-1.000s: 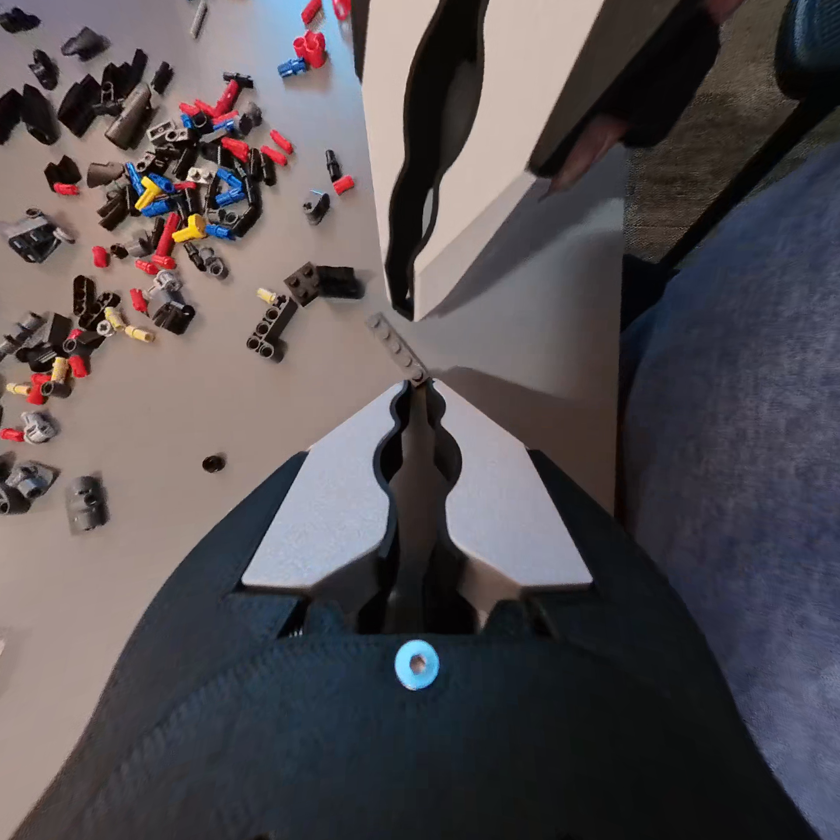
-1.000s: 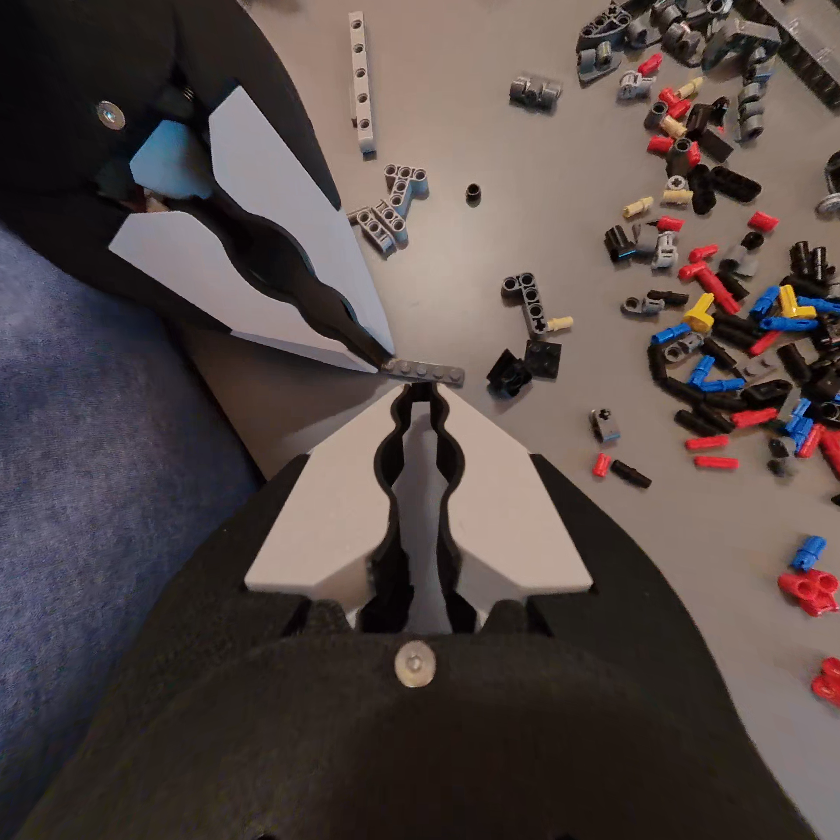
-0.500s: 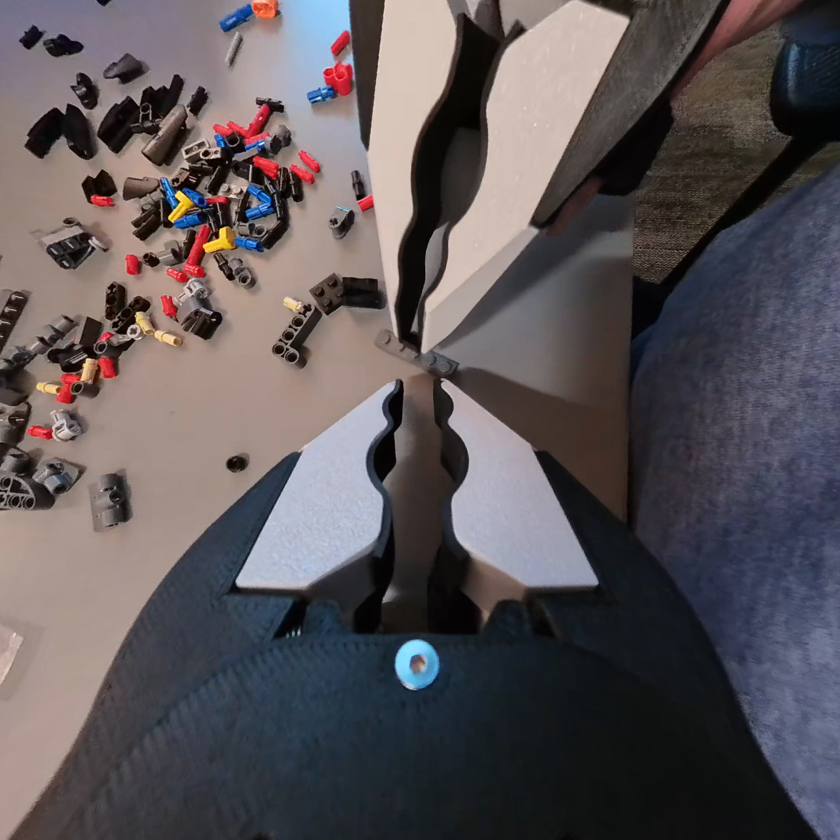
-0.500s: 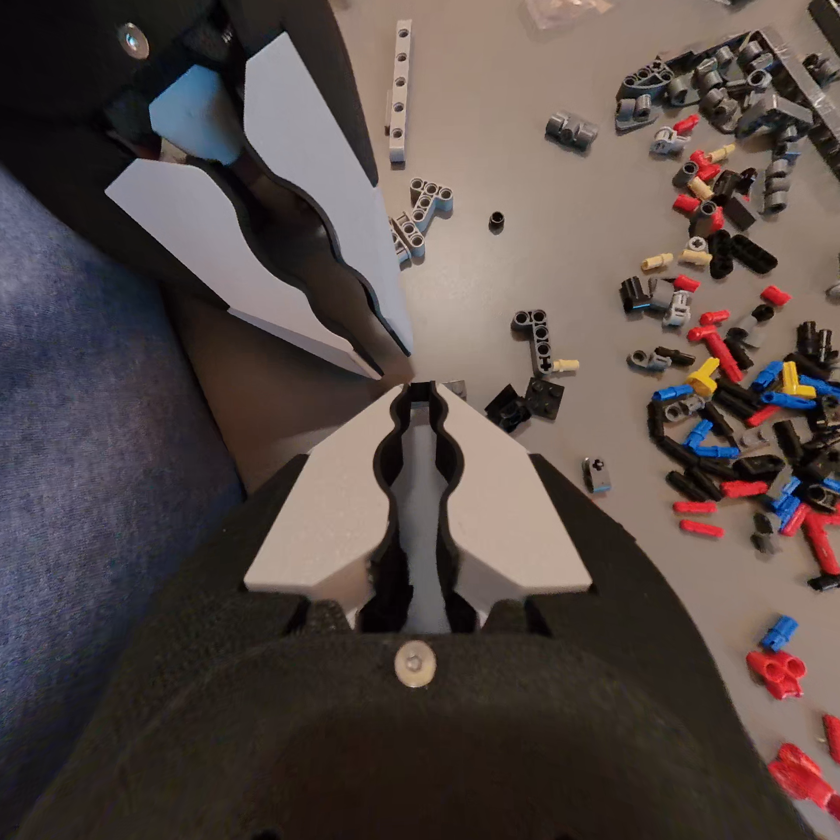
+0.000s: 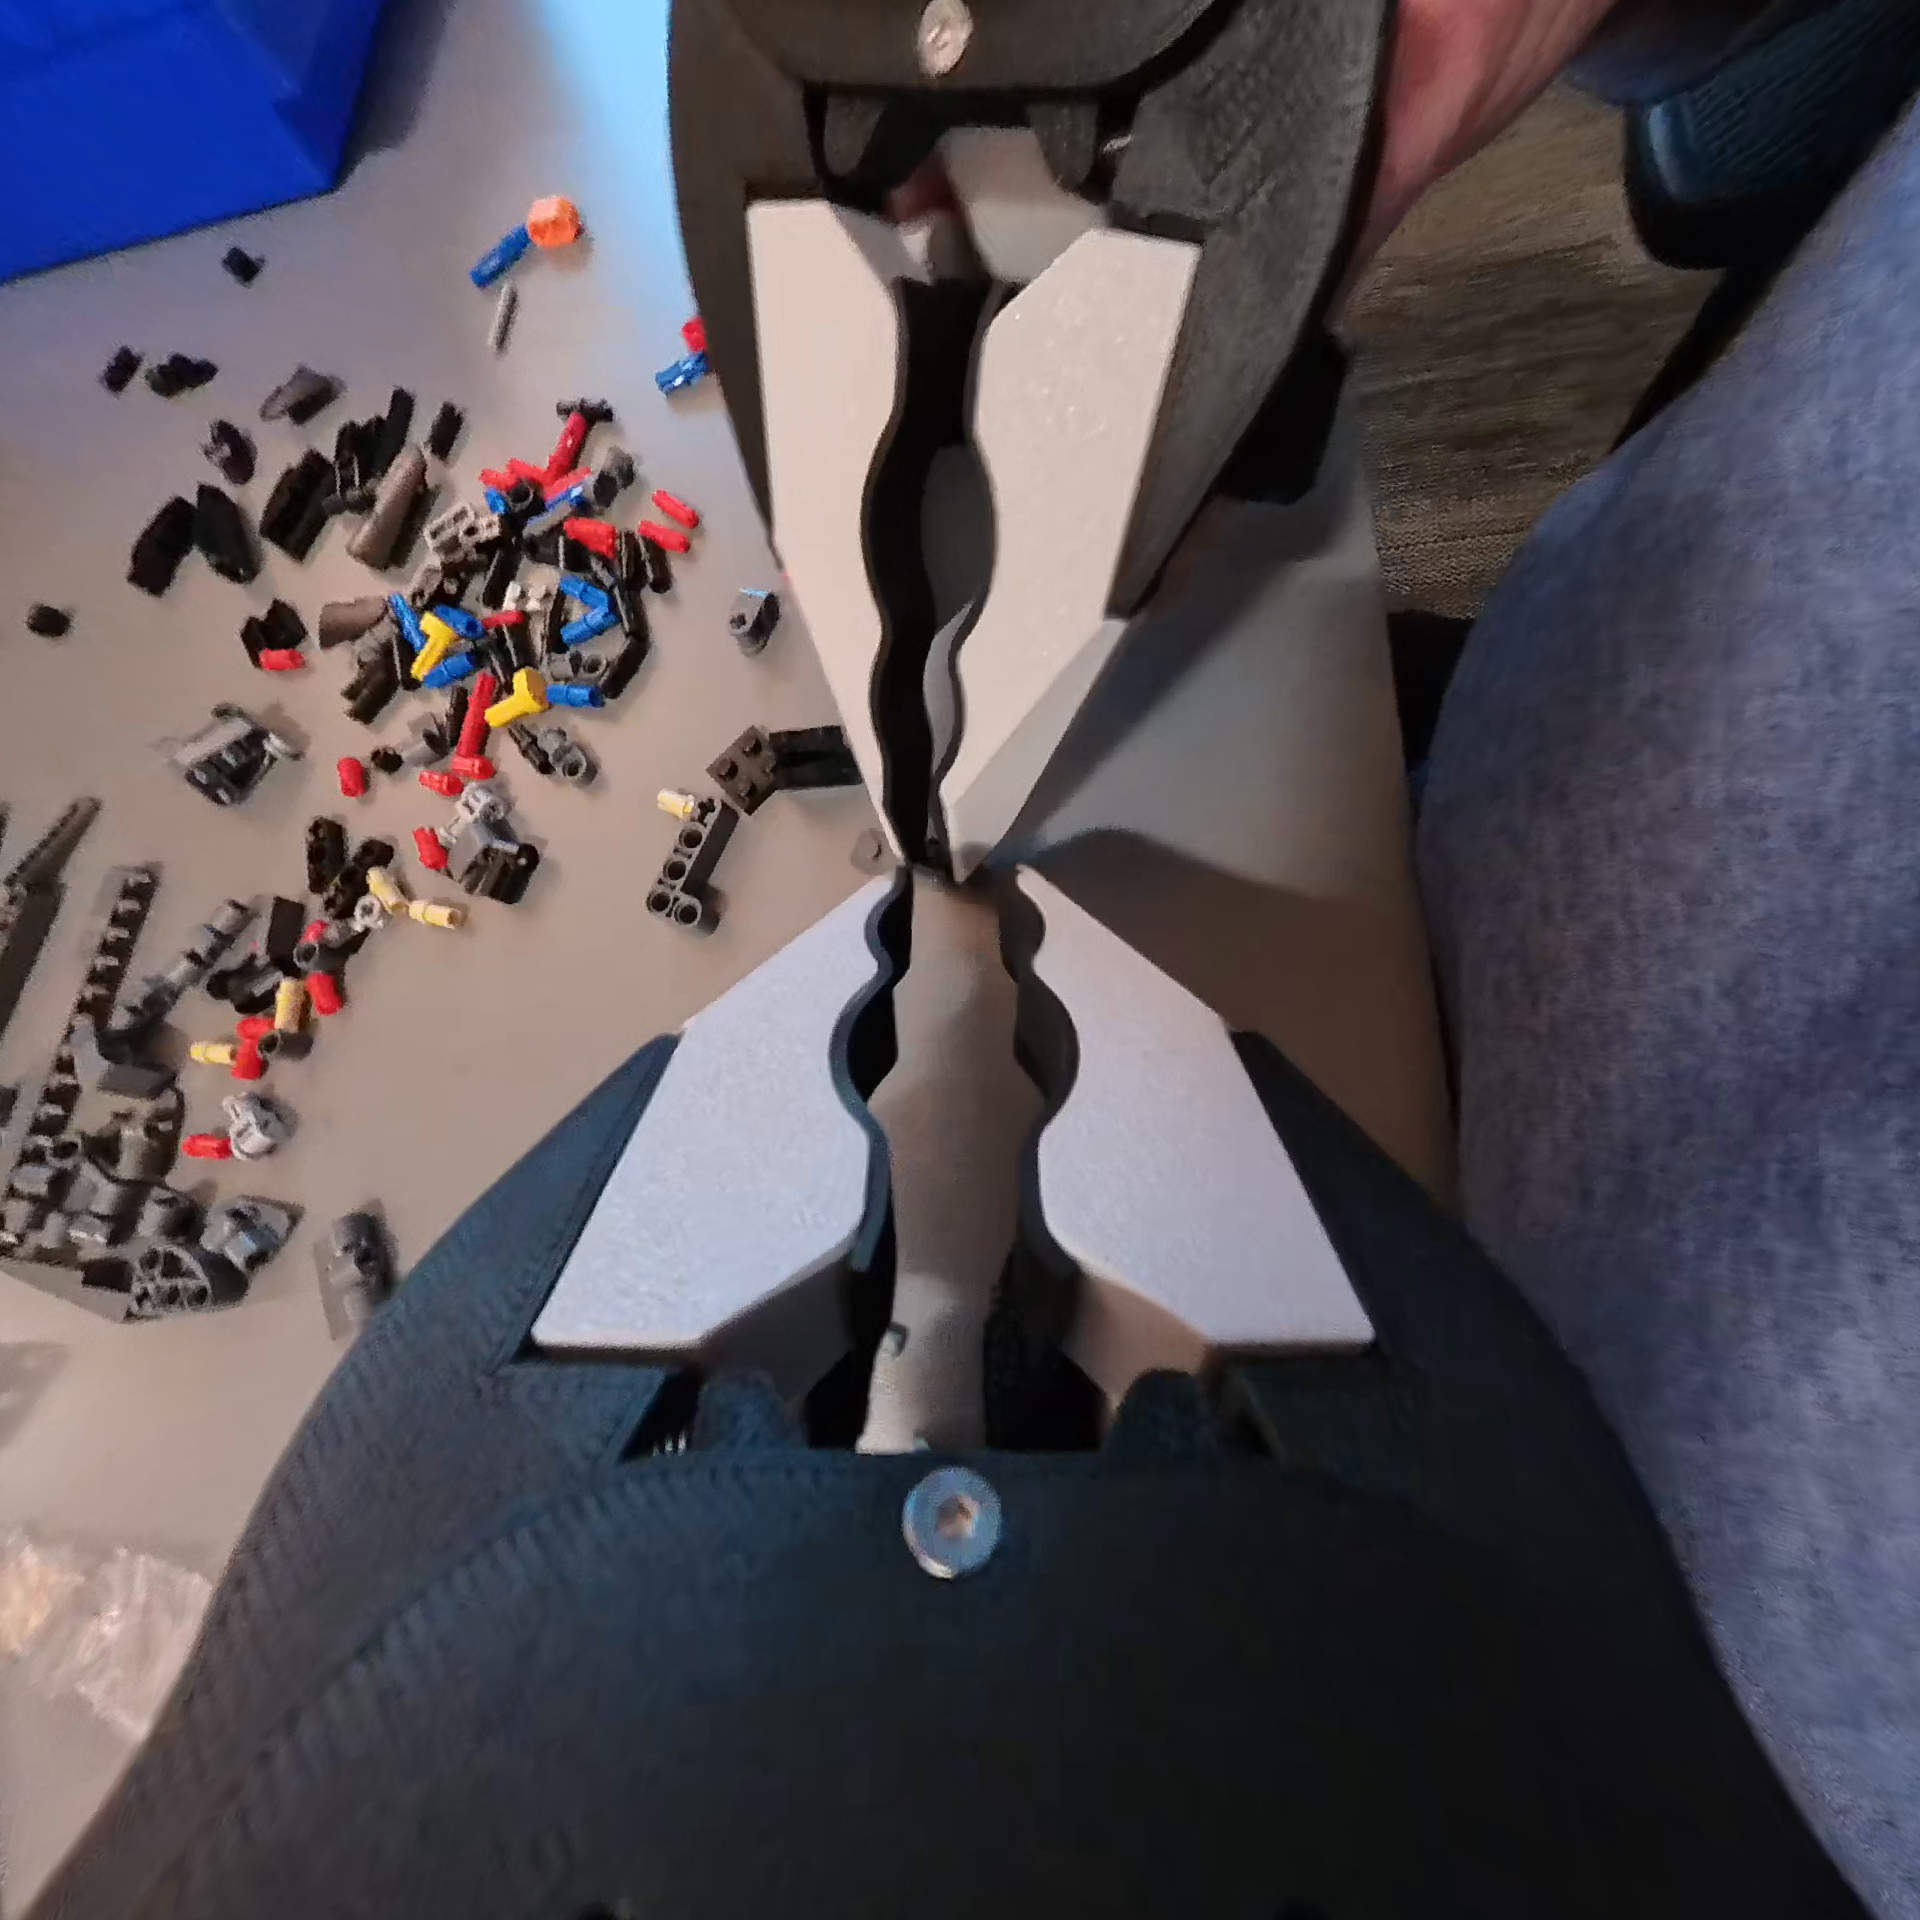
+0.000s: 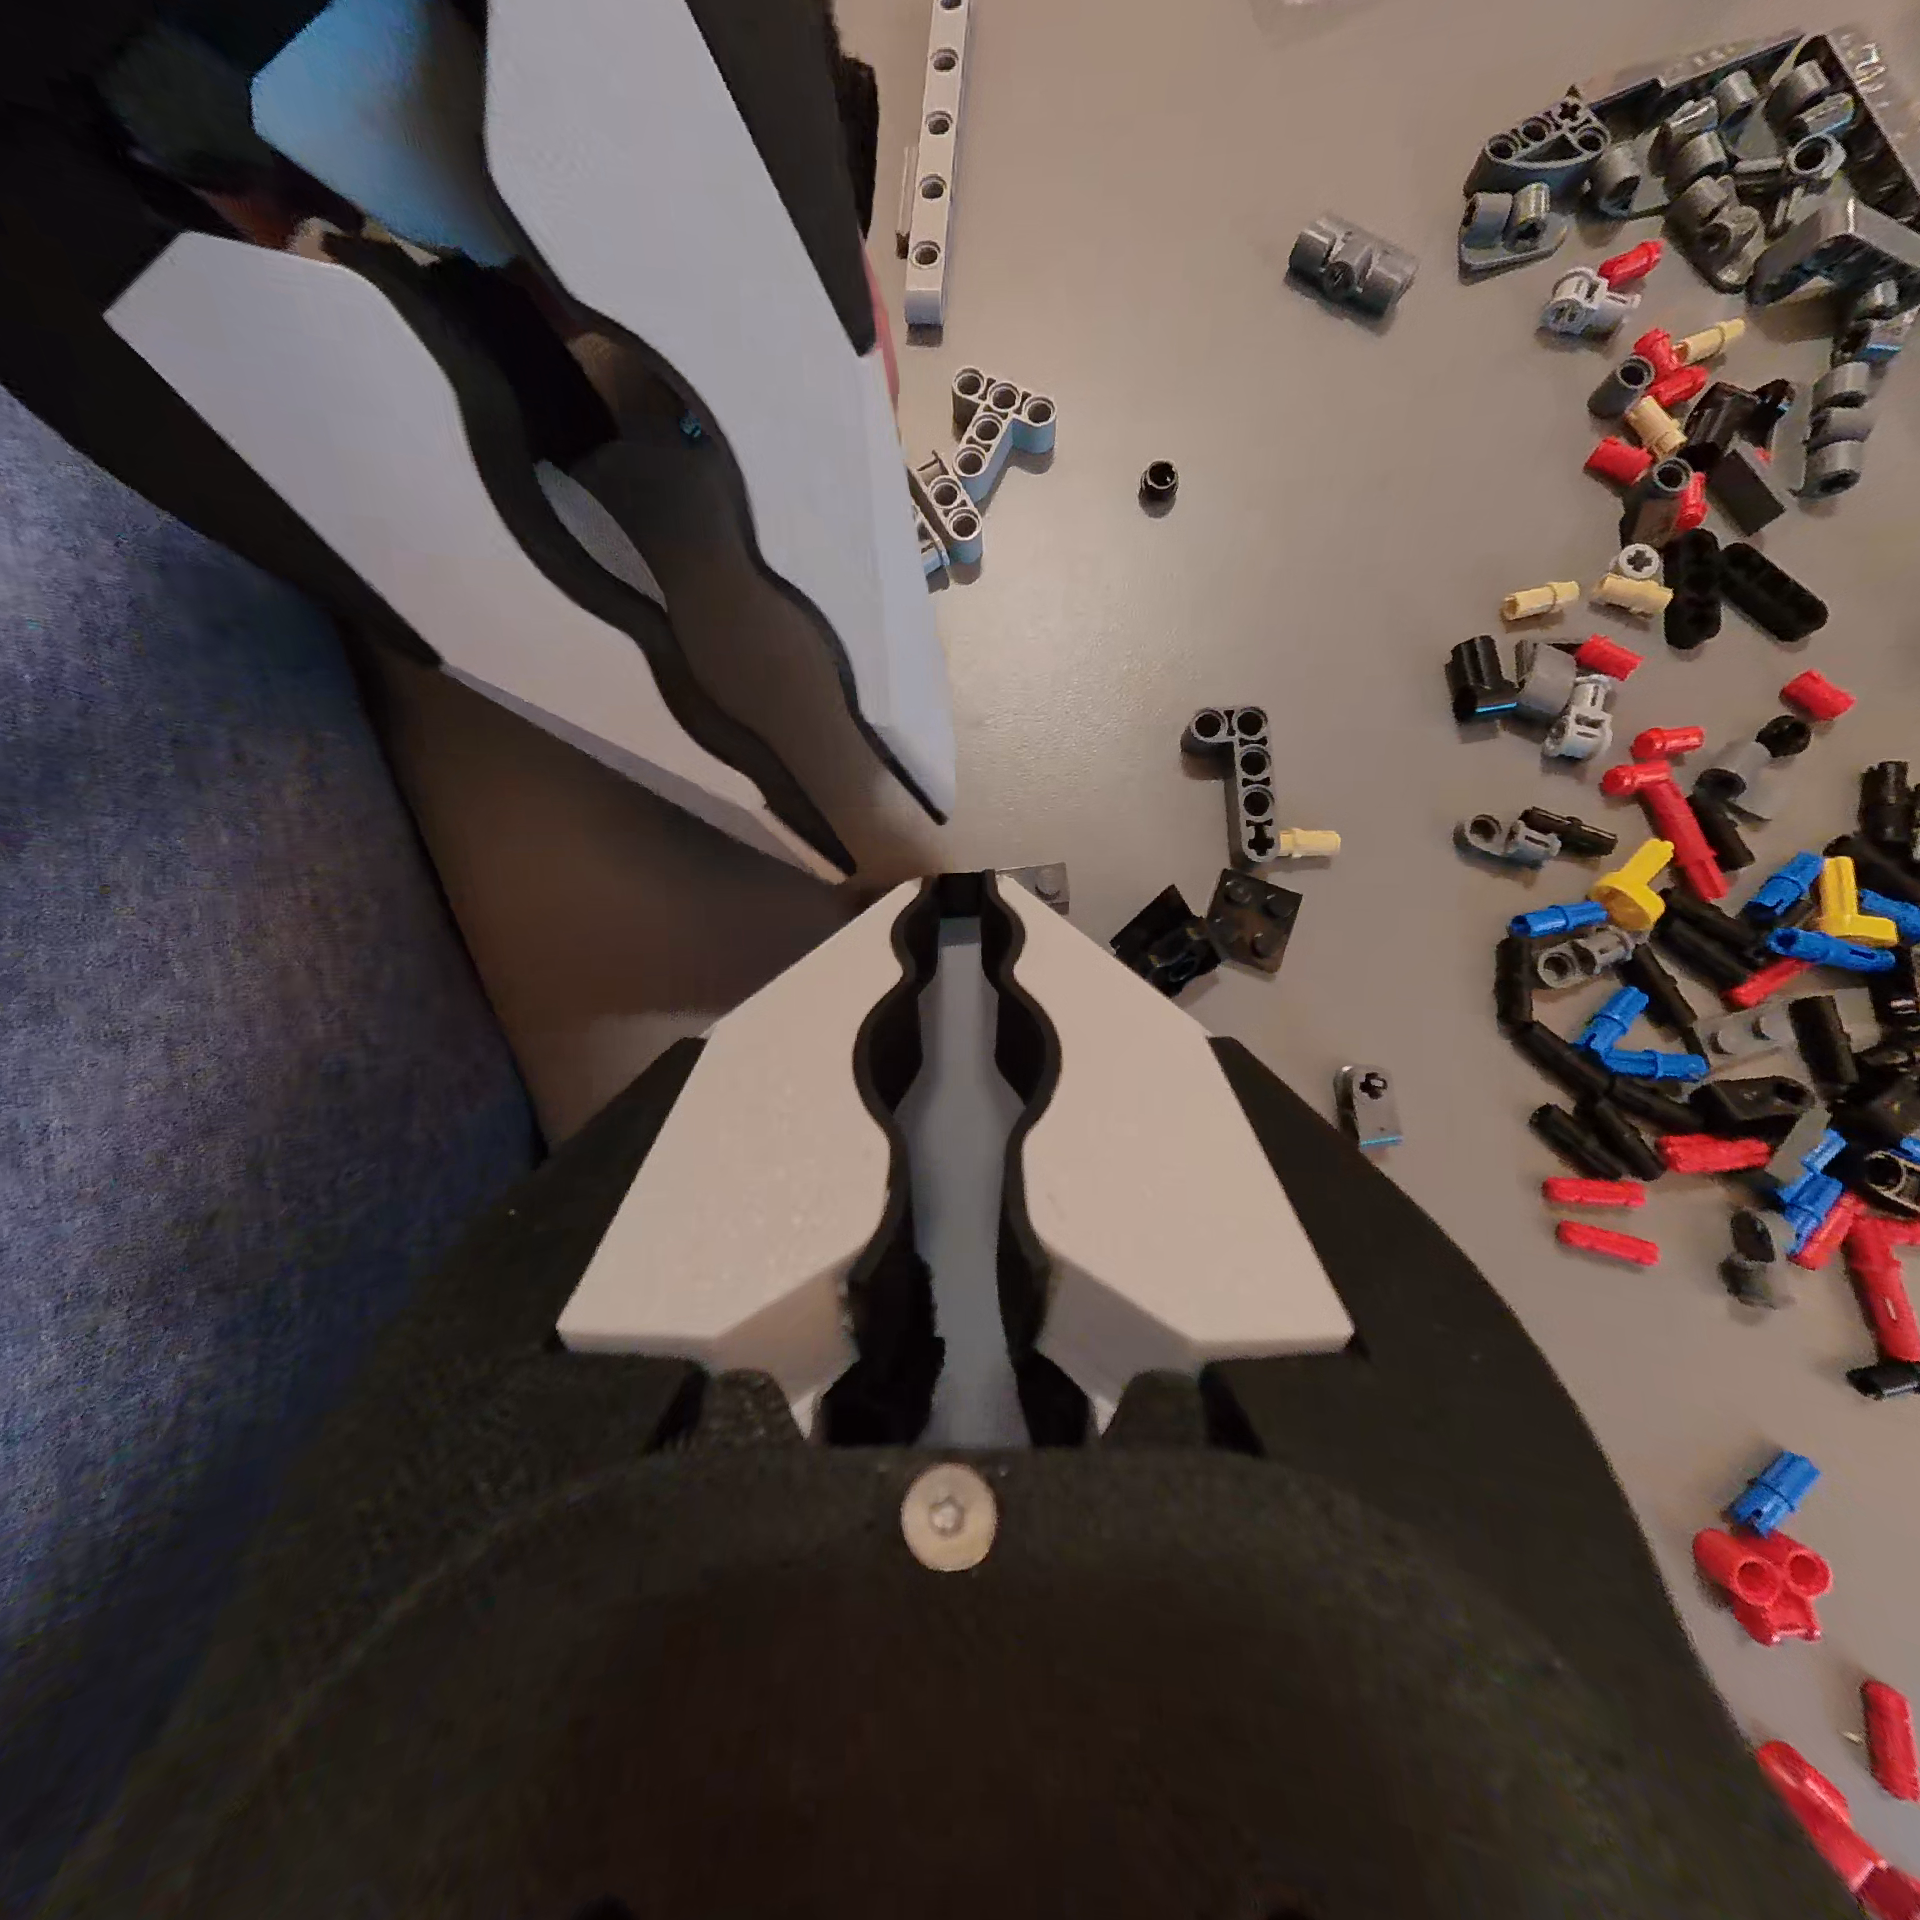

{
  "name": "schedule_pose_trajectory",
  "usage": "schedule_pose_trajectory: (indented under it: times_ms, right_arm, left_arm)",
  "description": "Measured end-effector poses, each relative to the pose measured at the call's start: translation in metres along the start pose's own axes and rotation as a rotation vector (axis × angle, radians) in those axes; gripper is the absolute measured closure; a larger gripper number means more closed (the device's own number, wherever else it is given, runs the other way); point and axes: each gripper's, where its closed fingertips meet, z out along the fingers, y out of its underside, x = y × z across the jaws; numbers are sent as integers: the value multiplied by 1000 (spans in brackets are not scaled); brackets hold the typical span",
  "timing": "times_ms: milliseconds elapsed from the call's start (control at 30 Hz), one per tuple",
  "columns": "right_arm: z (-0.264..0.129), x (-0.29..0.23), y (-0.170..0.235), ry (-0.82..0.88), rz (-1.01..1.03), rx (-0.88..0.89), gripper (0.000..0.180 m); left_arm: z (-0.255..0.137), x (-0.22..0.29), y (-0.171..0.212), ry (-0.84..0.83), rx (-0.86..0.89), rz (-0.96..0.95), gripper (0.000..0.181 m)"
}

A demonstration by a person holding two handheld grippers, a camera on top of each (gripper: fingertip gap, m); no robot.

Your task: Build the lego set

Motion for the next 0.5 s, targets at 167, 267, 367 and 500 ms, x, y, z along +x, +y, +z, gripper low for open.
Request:
schedule_pose_trajectory:
  times_ms: [167,267,367,500]
  right_arm:
    - [1,0,-1,-9,-11,-4,175]
    - [1,0,-1,-17,-17,-11,175]
    - [1,1,-1,-24,-25,-19,175]
    - [1,1,-1,-36,-45,-33,175]
  left_arm:
    - [4,-1,-2,-13,-21,119,172]
    - [8,0,3,28,-50,121,175]
    - [8,-1,3,25,-57,154,178]
    - [8,-1,3,26,-58,184,180]
